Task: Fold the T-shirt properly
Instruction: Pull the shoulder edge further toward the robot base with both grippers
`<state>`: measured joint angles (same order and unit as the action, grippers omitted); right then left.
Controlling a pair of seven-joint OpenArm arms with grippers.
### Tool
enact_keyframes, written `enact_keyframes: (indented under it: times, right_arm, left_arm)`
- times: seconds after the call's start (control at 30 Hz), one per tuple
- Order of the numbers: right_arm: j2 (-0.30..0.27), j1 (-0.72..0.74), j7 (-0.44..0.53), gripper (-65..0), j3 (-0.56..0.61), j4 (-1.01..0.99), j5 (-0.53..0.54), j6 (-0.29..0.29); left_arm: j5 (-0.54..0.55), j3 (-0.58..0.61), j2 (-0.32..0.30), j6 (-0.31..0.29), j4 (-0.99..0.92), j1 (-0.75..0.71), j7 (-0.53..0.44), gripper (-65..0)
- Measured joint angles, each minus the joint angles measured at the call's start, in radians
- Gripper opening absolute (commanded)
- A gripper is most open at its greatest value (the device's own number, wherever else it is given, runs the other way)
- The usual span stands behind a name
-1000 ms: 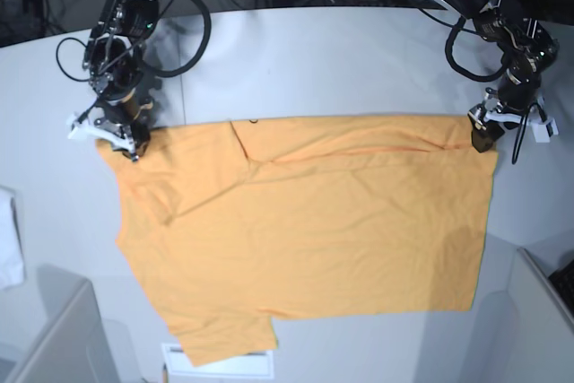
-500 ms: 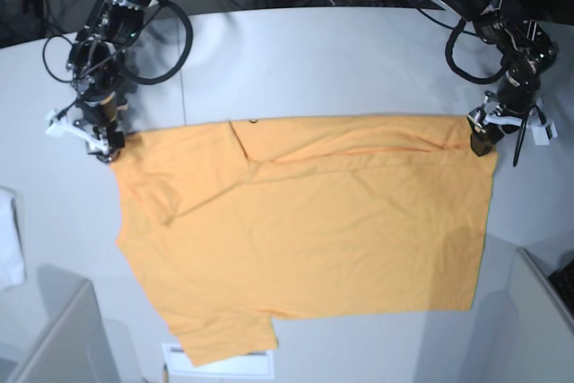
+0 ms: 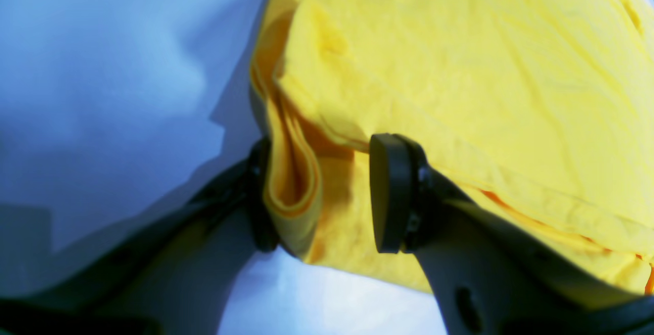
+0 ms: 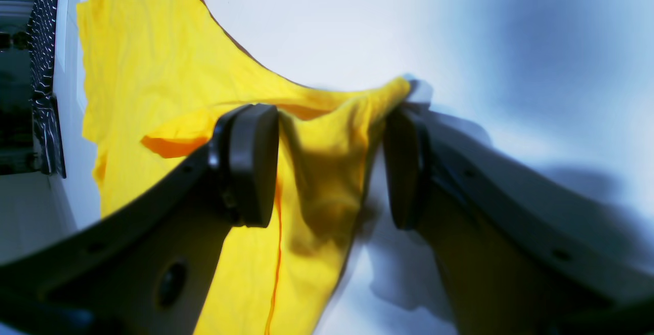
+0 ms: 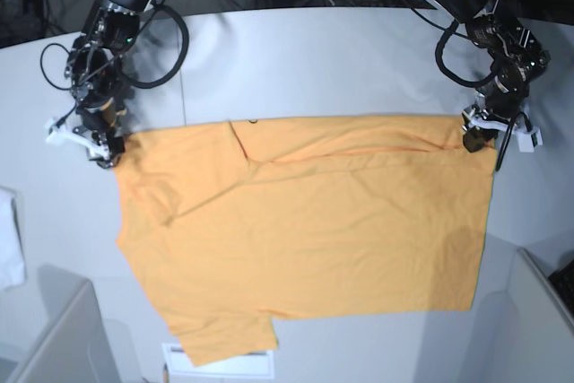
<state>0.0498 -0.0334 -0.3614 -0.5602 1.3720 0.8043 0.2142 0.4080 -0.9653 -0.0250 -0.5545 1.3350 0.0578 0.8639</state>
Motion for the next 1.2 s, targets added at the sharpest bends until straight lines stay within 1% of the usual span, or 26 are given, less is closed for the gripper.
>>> enact_keyframes:
  times: [0.03, 0.07, 0.17, 0.2, 0.23, 0.3, 0.33, 0.43, 0.5, 0.57, 0.6, 0.63, 0.67, 0.7, 0.8, 0.83, 0.9, 0.97, 1.07, 1.1, 1.2]
  right_arm:
    - [0.0, 0.003, 0.004, -38.4, 0.002, -0.008, 0.0, -0.007]
    - [-0.001, 0.005, 0.005, -43.5, 0.002, -0.018, 0.0, -0.007]
    - [0.0, 0.003, -0.001, -65.0, 0.002, -0.029, 0.002, -0.005]
    - [0.0, 0.002, -0.005, -65.0, 0.002, -0.031, 0.003, -0.007]
    - [0.0, 0.003, -0.005, -65.0, 0.002, -0.031, -0.001, -0.016]
    - [0.0, 0.002, -0.008, -65.0, 0.002, -0.033, -0.001, -0.041]
    - [0.0, 0.002, -0.016, -65.0, 0.002, -0.032, 0.0, -0.04]
    - [0.003, 0.002, -0.034, -65.0, 0.002, -0.019, -0.002, -0.04]
    - [0.006, -0.006, -0.052, -65.0, 0.002, 0.006, -0.008, -0.025]
    - [0.007, -0.012, -0.086, -65.0, 0.004, 0.04, -0.013, 0.025]
    - [0.008, -0.011, -0.109, -65.0, 0.004, 0.057, -0.013, 0.061]
    - [0.007, -0.009, -0.132, -65.0, 0.004, 0.074, -0.016, 0.097]
    - [0.002, -0.009, -0.161, -65.0, 0.005, 0.097, -0.02, 0.12]
    - [-0.004, -0.009, -0.182, -65.0, 0.007, 0.117, -0.017, 0.123]
    - [-0.023, 0.021, -0.216, -65.0, 0.008, 0.168, -0.013, 0.175]
    - [-0.028, 0.04, -0.231, -65.0, 0.008, 0.18, -0.016, 0.196]
    - [-0.044, 0.068, -0.278, -65.0, 0.009, 0.204, 0.002, 0.221]
    - [-0.053, 0.092, -0.297, -65.0, 0.008, 0.236, -0.003, 0.237]
    - [-0.053, 0.105, -0.327, -65.0, 0.009, 0.313, 0.003, 0.235]
    - [-0.052, 0.106, -0.325, -65.0, 0.009, 0.333, 0.019, 0.233]
    - [-0.054, 0.102, -0.331, -65.0, 0.008, 0.341, 0.116, 0.233]
  left_arm:
    - [0.0, 0.0, 0.0, 0.0, 0.0, -0.002, 0.0, -39.8]
    - [0.001, 0.0, 0.0, 0.0, 0.0, -0.003, 0.0, -40.0]
    - [0.006, -0.002, 0.0, 0.0, 0.001, -0.006, 0.001, -40.6]
    - [0.006, -0.002, 0.0, 0.0, 0.001, -0.006, 0.003, -42.9]
    - [0.001, -0.002, -0.001, 0.0, 0.002, -0.006, 0.004, -47.7]
    - [-0.011, -0.002, -0.002, 0.001, 0.002, -0.006, 0.014, -63.7]
    - [-0.013, -0.003, -0.002, 0.001, 0.002, -0.008, 0.013, -65.0]
    - [-0.011, -0.002, -0.003, 0.006, 0.003, -0.008, 0.019, -65.0]
    - [-0.013, 0.005, -0.002, 0.052, 0.018, -0.009, 0.024, -65.0]
    - [-0.028, 0.008, 0.004, 0.087, 0.056, -0.01, 0.051, -65.0]
    - [-0.042, 0.009, 0.005, 0.092, 0.08, -0.013, 0.064, -65.0]
    - [-0.043, 0.009, 0.006, 0.11, 0.105, -0.018, 0.069, -65.0]
    - [-0.051, 0.009, 0.006, 0.109, 0.135, -0.023, 0.072, -65.0]
    - [-0.048, 0.007, 0.005, 0.107, 0.16, -0.021, 0.083, -65.0]
    - [-0.048, 0.01, -0.02, 0.105, 0.198, 0.024, 0.215, -65.0]
    - [-0.049, 0.011, -0.029, 0.105, 0.209, 0.05, 0.242, -65.0]
    - [-0.041, 0.011, -0.034, 0.106, 0.241, 0.092, 0.264, -65.0]
    - [-0.038, 0.013, -0.045, 0.102, 0.272, 0.125, 0.297, -65.0]
    - [-0.038, 0.031, -0.048, 0.102, 0.348, 0.141, 0.34, -65.0]
    - [-0.034, 0.033, -0.055, 0.099, 0.37, 0.145, 0.363, -65.0]
    - [-0.031, 0.03, -0.072, 0.1, 0.428, 0.152, 0.395, -65.0]
